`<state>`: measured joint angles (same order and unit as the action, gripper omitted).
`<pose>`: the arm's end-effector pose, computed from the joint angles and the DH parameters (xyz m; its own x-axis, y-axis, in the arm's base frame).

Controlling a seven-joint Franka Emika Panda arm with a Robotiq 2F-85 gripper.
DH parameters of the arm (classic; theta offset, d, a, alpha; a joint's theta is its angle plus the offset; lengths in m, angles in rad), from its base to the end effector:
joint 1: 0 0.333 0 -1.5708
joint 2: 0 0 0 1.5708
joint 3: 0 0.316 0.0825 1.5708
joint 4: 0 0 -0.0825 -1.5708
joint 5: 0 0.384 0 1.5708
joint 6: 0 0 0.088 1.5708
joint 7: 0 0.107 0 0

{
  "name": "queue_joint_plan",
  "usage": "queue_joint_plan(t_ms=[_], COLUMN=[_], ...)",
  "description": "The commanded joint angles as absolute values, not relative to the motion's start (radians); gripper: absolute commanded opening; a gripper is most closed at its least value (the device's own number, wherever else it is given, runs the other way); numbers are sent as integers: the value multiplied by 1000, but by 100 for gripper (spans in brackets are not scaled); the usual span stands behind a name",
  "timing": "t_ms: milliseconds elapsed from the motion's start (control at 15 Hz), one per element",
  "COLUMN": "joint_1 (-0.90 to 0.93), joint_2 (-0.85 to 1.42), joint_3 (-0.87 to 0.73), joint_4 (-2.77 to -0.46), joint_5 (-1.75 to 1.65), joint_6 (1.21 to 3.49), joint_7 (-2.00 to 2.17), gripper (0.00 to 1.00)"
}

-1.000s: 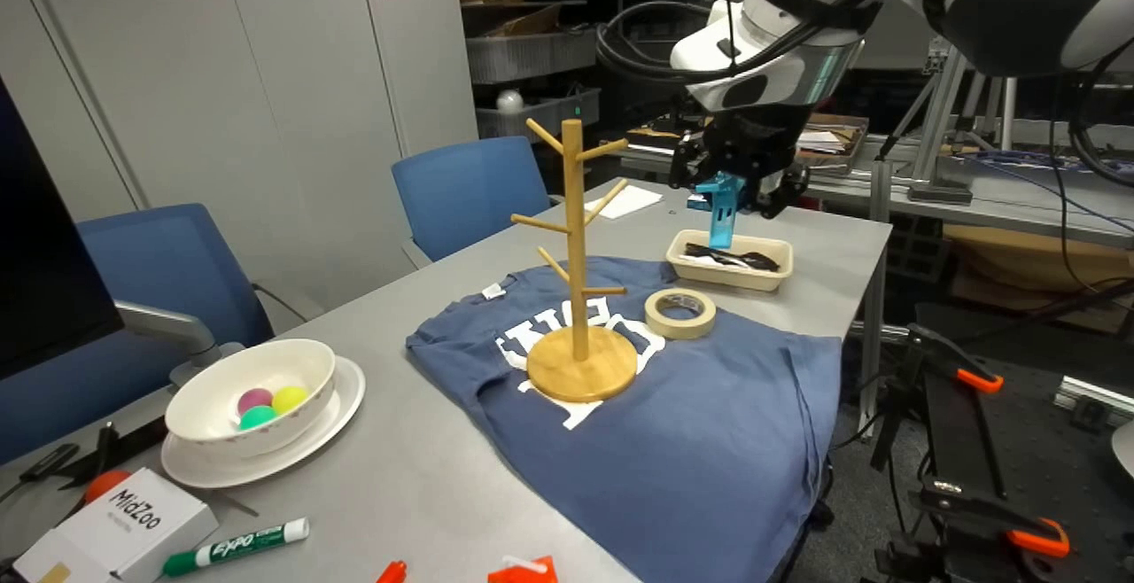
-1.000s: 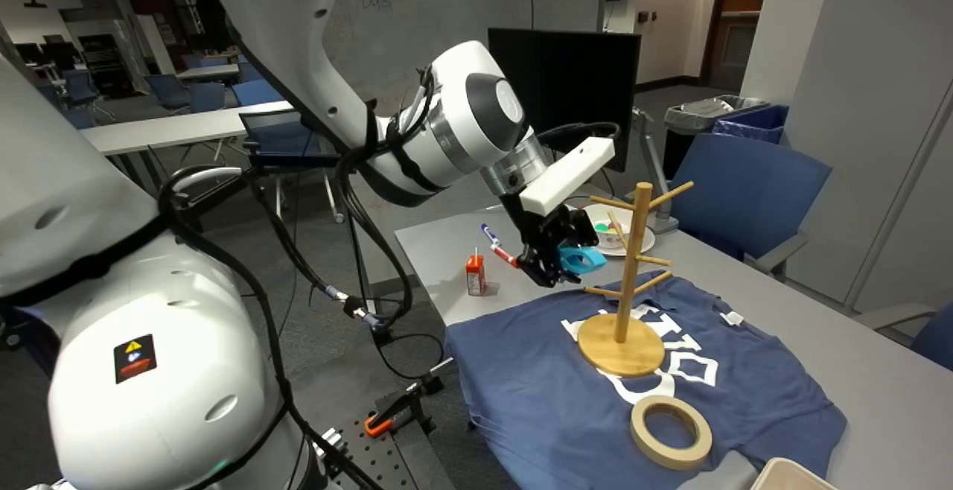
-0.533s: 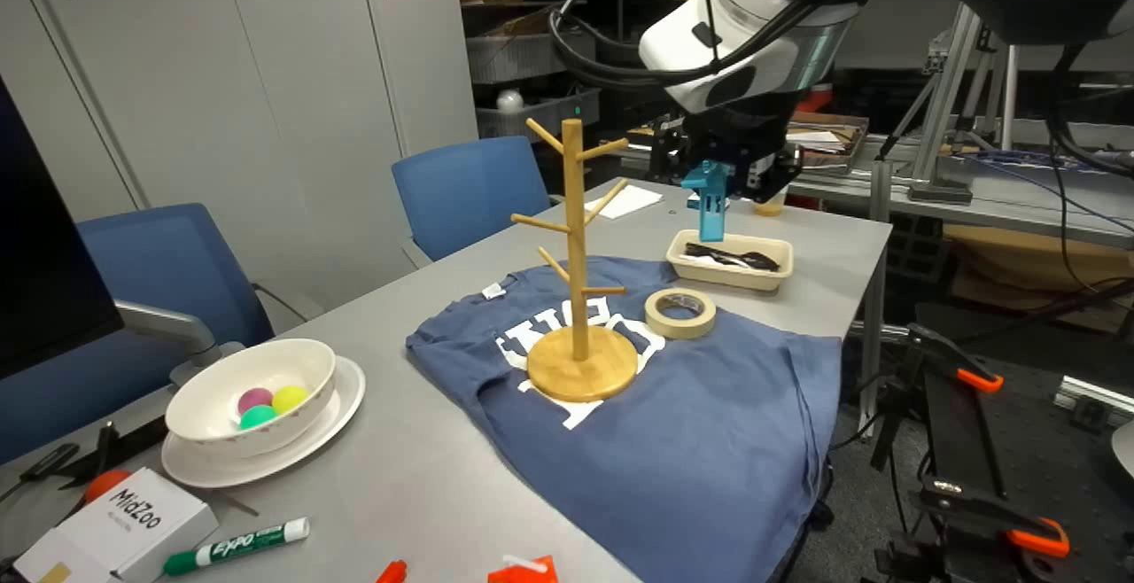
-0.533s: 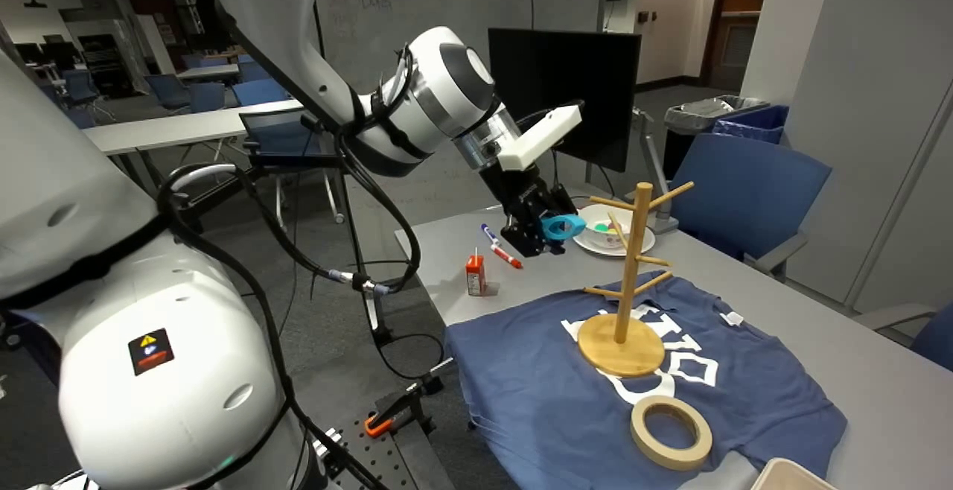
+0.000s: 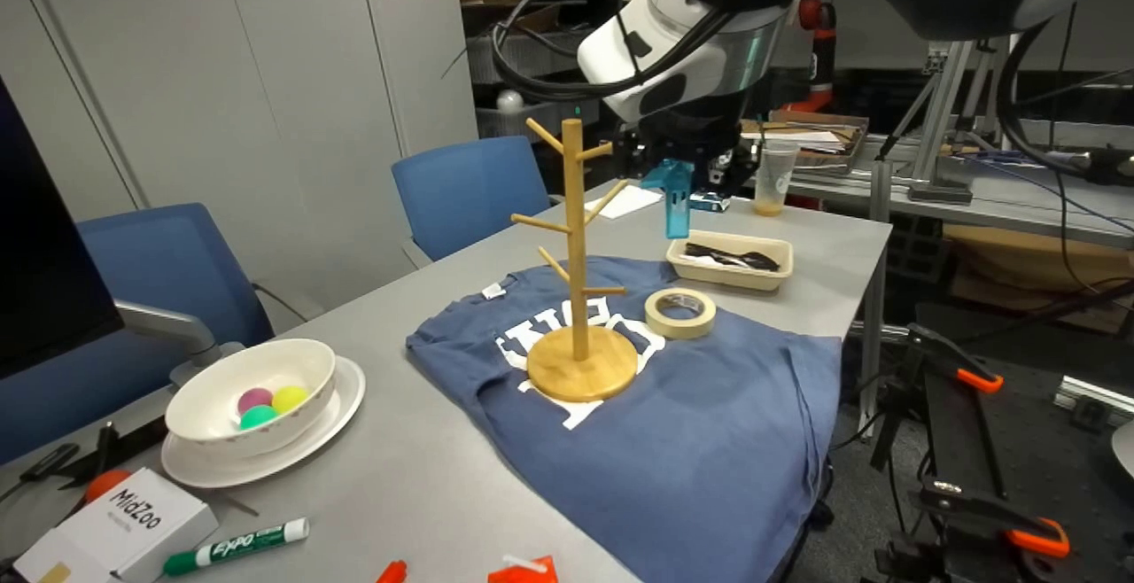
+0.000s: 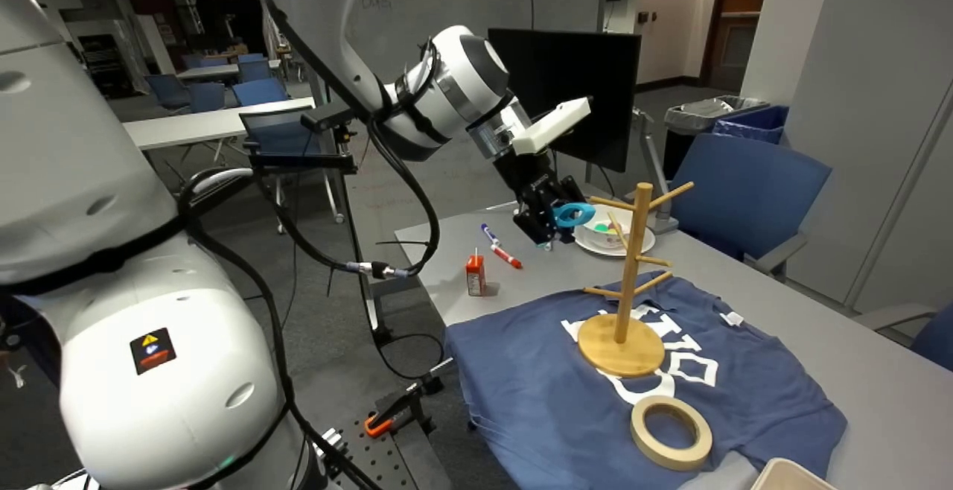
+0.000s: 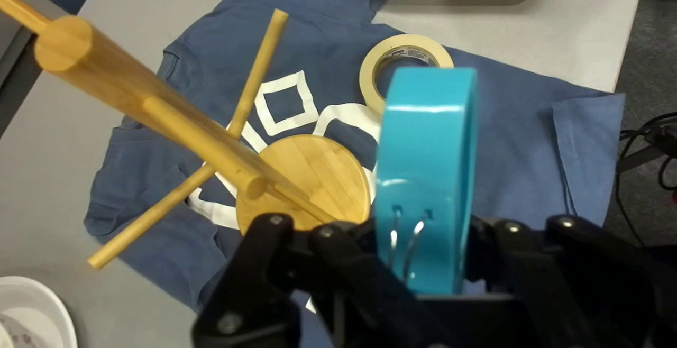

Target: Remove the white tape from the wooden stand, place the blue clip on the wooden stand

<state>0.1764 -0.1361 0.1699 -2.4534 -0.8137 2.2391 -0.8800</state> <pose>0.4423 0.1365 0.3499 -0.1118 0.8135 -0.5707 0.9531 0.2503 0.1701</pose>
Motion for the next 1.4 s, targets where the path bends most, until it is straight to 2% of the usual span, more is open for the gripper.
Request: queue_joint_plan(t_ms=[0,1333], joint_1=[195,210], joint_2=[-70,-78], joint_3=[187,200], joint_4=[-2381,-2403], joint_5=[-804,-784], joint_6=[2175,2165], joint_7=[-888,-883], gripper=[1,4])
